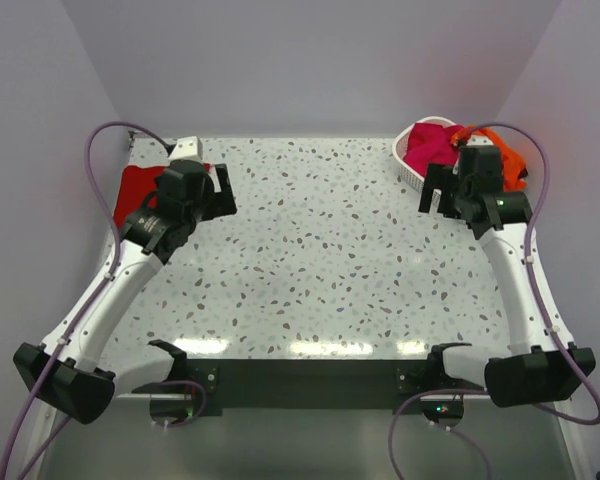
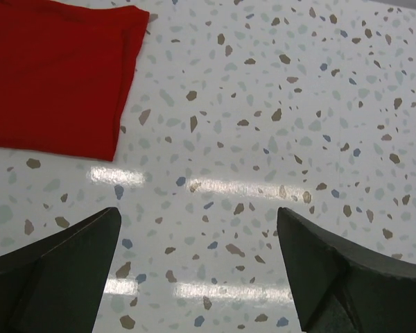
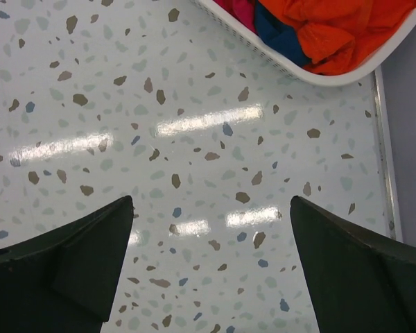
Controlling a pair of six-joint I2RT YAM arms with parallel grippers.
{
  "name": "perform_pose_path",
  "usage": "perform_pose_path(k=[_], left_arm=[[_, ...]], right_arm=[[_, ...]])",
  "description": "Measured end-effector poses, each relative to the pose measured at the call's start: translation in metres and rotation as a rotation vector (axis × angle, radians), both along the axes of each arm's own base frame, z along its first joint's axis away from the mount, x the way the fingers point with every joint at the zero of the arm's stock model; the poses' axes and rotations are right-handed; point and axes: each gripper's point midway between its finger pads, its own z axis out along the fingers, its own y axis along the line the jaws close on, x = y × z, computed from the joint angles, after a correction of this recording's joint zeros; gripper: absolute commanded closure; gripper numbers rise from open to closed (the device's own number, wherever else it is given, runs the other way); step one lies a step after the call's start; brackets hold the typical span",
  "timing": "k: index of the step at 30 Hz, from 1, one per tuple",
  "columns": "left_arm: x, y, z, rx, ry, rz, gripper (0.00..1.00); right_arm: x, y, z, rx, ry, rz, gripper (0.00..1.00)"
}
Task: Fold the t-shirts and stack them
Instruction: Grab the tshirt from the pile
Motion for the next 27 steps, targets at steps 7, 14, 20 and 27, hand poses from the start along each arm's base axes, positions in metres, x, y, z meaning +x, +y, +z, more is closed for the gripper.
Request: perform_pose_path(k=[7, 14, 20, 27], left_arm=[[0.023, 0.005, 0.009, 0.019, -0.067, 0.071, 0.0], [0.035, -0.004, 0.019, -0.03, -0.123, 0.06, 0.0], [0.047, -0.01, 0.002, 0.002, -0.081, 0.042, 0.0], [0.045, -0.01, -0.011, -0.015, -0.072, 0.05, 0.0]], right_arm=[[0.044, -0.008, -0.015, 0.019, 0.025, -0.085, 0.02], [0.104, -0.043, -0.032, 0.07, -0.039, -0.308, 0.05], [0.155, -0.076, -0.059, 0.025, -0.054, -0.444, 0.12], [0.2, -0.117, -0.077, -0.022, -0.082, -0.556, 0.18]])
